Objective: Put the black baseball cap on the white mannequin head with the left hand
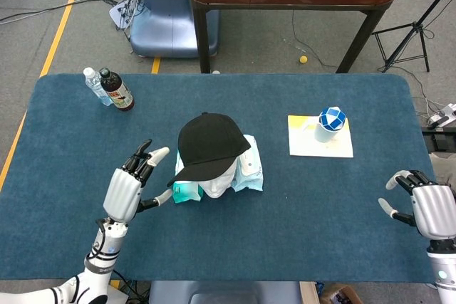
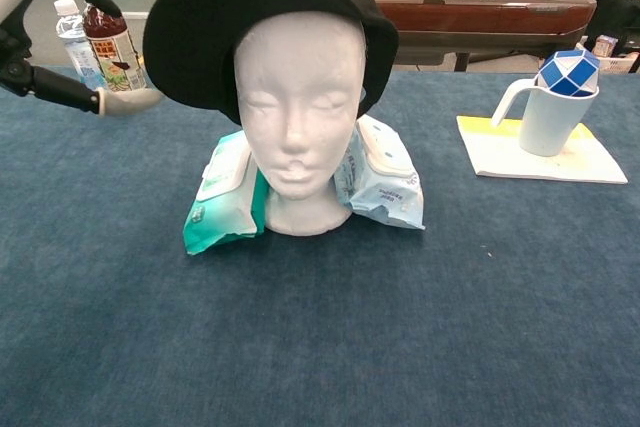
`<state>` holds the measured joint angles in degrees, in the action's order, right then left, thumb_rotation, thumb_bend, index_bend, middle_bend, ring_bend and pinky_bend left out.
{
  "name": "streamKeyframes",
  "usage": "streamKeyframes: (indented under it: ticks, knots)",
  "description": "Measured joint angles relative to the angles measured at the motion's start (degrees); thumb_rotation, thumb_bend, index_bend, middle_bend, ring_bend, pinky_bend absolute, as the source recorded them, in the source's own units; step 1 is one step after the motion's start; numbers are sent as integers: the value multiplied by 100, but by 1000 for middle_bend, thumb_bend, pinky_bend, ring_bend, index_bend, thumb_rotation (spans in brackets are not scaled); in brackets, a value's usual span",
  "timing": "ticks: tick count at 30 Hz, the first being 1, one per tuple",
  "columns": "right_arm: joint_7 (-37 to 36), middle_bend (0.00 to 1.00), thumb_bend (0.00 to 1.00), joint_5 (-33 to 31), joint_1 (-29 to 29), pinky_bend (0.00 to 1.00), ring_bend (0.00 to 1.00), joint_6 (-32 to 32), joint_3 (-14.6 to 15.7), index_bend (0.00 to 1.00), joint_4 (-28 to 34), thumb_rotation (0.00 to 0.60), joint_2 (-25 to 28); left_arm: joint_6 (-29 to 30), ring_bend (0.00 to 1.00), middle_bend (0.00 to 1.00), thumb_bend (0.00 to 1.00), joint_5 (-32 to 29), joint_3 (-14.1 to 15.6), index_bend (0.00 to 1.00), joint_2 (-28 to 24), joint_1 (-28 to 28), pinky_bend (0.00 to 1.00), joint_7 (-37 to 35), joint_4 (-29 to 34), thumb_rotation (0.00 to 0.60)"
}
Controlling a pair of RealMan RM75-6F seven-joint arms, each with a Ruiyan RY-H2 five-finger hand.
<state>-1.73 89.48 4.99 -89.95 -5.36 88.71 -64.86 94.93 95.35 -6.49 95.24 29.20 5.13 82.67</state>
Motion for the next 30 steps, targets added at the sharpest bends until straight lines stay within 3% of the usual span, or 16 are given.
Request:
streamKeyframes:
  ticks: [20, 30]
  knots:
    - [206, 476, 204, -36, 33, 646, 378, 83, 4, 535, 7, 600, -55, -436, 62, 235, 109, -1152, 99, 4, -1074, -911, 284, 908, 1053, 600]
    - [388, 476, 205, -83, 70, 646, 378, 169, 6, 535, 9, 600, -119, -663, 65, 235, 109, -1615, 251, 83, -1758, -1312, 282, 1162, 1411, 600]
